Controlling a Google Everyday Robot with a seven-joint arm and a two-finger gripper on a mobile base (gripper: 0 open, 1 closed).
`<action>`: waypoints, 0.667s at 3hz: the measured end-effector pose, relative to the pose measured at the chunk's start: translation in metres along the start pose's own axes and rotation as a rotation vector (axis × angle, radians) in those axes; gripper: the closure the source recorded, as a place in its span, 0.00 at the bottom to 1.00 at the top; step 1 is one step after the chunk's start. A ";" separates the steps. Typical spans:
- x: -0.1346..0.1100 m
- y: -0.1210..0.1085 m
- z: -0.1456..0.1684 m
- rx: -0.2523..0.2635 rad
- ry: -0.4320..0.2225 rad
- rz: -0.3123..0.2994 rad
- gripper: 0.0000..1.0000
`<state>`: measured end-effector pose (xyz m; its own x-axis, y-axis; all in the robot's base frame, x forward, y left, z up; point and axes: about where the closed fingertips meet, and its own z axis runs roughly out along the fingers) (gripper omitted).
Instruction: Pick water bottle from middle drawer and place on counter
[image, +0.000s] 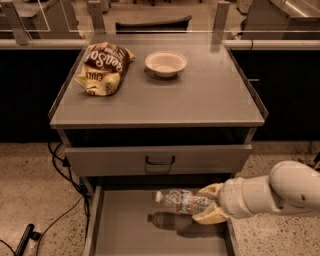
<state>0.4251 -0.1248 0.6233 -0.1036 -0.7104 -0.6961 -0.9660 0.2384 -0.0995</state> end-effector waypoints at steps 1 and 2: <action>-0.032 -0.030 -0.053 0.018 0.067 -0.035 1.00; -0.038 -0.035 -0.057 0.020 0.090 -0.052 1.00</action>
Offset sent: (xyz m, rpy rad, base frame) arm 0.0137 -0.0189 0.0502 -0.0670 -0.0247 0.0051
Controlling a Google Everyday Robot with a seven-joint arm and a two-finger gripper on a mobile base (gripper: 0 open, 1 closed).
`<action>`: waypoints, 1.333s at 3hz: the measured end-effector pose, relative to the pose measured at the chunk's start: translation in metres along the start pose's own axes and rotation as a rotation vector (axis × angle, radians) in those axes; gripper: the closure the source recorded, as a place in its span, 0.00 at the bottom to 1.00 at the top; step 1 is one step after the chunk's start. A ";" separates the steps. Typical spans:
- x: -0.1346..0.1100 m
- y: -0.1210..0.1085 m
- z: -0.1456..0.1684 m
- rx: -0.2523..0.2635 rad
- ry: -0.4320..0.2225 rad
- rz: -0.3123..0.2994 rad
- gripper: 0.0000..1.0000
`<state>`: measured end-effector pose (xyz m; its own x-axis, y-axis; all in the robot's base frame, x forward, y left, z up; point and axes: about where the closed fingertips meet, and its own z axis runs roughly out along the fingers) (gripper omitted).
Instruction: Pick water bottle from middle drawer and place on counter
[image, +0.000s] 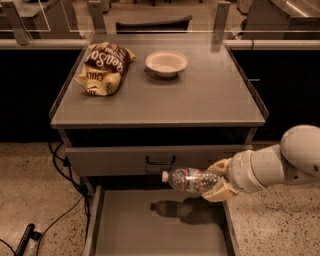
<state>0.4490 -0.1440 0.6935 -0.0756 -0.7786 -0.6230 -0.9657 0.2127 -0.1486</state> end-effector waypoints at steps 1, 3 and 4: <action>-0.015 -0.016 -0.012 0.006 0.048 -0.050 1.00; -0.069 -0.077 -0.076 0.051 0.151 -0.177 1.00; -0.088 -0.102 -0.104 0.060 0.175 -0.211 1.00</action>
Offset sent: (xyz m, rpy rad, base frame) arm 0.0746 -0.0065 0.1296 -0.2386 -0.1359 0.0966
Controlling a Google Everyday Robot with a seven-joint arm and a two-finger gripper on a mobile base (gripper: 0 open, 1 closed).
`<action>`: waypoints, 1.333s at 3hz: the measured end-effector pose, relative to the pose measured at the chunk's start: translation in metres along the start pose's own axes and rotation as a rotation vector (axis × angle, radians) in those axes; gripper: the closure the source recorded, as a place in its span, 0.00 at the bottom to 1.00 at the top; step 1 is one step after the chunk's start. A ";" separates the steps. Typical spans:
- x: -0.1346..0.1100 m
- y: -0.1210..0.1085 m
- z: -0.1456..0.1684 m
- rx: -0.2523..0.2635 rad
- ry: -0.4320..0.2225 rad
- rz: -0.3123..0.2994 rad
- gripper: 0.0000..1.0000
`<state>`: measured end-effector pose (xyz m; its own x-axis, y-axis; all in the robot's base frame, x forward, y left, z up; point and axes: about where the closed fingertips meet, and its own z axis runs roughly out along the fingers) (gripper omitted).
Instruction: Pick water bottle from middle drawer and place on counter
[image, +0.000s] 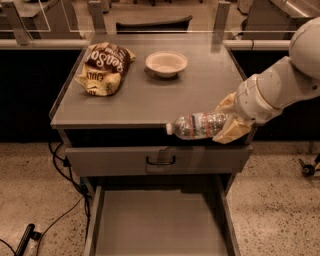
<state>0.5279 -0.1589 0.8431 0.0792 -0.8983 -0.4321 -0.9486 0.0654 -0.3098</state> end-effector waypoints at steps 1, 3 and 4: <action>-0.013 -0.045 -0.021 0.005 -0.030 -0.028 1.00; -0.023 -0.123 0.018 0.004 -0.191 0.051 1.00; -0.018 -0.132 0.045 -0.013 -0.197 0.091 1.00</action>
Offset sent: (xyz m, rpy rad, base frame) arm 0.1173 0.0047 0.0657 0.1829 -0.0289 0.0490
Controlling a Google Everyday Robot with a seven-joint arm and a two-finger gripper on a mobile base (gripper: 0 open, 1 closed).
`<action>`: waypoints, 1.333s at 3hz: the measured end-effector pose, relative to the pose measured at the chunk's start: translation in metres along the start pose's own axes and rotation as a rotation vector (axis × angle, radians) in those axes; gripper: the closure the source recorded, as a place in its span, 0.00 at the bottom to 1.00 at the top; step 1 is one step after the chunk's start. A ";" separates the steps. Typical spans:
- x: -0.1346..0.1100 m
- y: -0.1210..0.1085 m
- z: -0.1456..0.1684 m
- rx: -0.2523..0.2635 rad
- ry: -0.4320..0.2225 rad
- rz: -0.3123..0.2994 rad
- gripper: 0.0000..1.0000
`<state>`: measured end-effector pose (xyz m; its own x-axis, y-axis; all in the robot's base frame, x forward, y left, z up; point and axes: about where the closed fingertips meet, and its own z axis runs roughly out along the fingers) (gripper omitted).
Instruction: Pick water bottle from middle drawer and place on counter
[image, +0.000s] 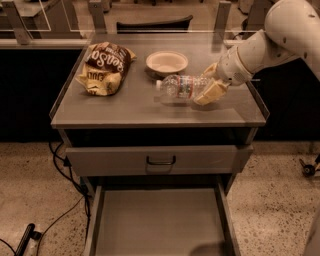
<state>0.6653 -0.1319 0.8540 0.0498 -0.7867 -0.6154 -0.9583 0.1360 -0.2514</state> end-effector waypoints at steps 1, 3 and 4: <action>0.012 -0.002 0.019 -0.020 0.010 0.034 1.00; 0.014 -0.002 0.022 -0.023 0.010 0.038 0.60; 0.014 -0.002 0.022 -0.023 0.010 0.038 0.37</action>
Offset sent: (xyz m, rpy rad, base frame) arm 0.0075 0.0014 -0.0214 -0.0006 0.0372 -0.0156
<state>0.6736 -0.1301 0.8296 0.0103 -0.7874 -0.6164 -0.9656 0.1523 -0.2106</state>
